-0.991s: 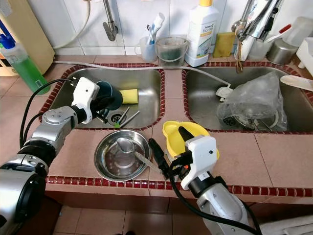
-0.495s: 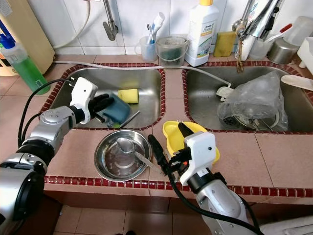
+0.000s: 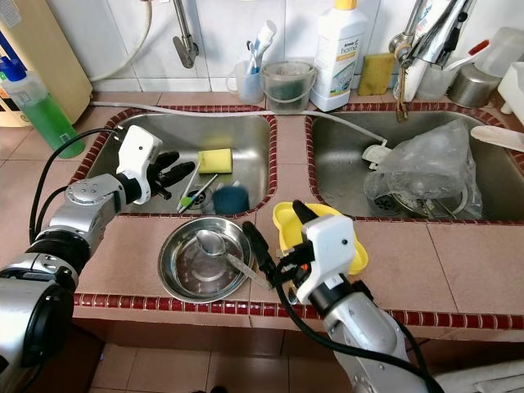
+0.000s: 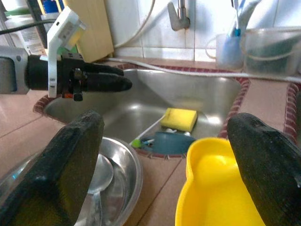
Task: Kitchen organization
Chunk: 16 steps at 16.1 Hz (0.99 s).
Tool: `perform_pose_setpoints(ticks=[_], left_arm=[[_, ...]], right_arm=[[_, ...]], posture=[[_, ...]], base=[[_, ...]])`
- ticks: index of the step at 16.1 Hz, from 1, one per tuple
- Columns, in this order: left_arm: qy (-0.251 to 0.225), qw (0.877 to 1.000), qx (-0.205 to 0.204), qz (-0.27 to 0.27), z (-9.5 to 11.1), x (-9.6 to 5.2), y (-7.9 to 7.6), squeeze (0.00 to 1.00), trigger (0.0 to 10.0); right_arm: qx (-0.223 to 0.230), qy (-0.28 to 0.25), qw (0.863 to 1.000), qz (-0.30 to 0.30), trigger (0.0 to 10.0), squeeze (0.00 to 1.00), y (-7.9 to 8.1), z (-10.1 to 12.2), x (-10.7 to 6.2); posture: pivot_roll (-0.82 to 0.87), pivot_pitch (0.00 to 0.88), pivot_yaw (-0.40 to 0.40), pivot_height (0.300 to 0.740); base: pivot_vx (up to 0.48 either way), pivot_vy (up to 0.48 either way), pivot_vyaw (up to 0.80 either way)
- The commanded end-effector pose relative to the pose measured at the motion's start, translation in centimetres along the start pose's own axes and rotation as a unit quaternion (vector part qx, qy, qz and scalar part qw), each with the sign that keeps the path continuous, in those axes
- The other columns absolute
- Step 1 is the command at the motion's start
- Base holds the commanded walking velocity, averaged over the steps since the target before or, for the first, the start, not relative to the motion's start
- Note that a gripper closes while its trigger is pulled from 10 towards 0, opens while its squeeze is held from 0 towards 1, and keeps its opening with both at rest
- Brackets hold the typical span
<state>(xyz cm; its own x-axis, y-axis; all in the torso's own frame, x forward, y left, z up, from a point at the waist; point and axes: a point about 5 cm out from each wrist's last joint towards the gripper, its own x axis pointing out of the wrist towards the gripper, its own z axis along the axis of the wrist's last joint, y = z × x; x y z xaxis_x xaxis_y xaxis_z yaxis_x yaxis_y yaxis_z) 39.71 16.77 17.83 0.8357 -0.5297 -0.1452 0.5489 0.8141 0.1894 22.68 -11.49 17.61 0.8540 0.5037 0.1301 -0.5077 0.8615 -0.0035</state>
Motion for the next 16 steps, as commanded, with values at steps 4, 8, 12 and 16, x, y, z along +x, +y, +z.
perform_pose_setpoints(ticks=[4, 8, 12, 16], left_arm=[[-0.029, 0.999, -0.003, 0.026, 1.4, -0.4, 1.2, 1.0, 10.0], [-0.06, 0.997, -0.018, 0.047, 2.2, -0.6, 1.7, 0.96, 10.0], [-0.104, 0.992, -0.035, 0.07, 2.8, -1.1, 2.0, 0.0, 10.0], [-0.153, 0.983, -0.051, 0.09, 3.2, -1.4, 1.1, 0.0, 10.0]], right_arm=[[-0.006, -0.018, 1.0, -0.01, 10.0, 0.0, -0.5, 0.1, 0.8], [-0.006, -0.041, 0.999, -0.018, 10.0, 0.0, -1.1, 0.5, 2.0], [-0.009, -0.062, 0.998, -0.027, 10.0, 0.0, -1.9, 0.8, 3.1], [-0.01, -0.086, 0.994, -0.07, 10.0, 0.0, -3.2, 1.1, 3.7]], posture=[[-0.11, 0.091, 0.102, 0.74], [-0.09, 0.058, 0.099, 0.74], [-0.07, 0.029, 0.087, 0.74], [-0.06, 0.017, 0.081, 0.74]], base=[[0.0, 0.0, 0.0], [0.0, 0.0, 0.0], [0.0, 0.0, 0.0], [0.0, 0.0, 0.0]])
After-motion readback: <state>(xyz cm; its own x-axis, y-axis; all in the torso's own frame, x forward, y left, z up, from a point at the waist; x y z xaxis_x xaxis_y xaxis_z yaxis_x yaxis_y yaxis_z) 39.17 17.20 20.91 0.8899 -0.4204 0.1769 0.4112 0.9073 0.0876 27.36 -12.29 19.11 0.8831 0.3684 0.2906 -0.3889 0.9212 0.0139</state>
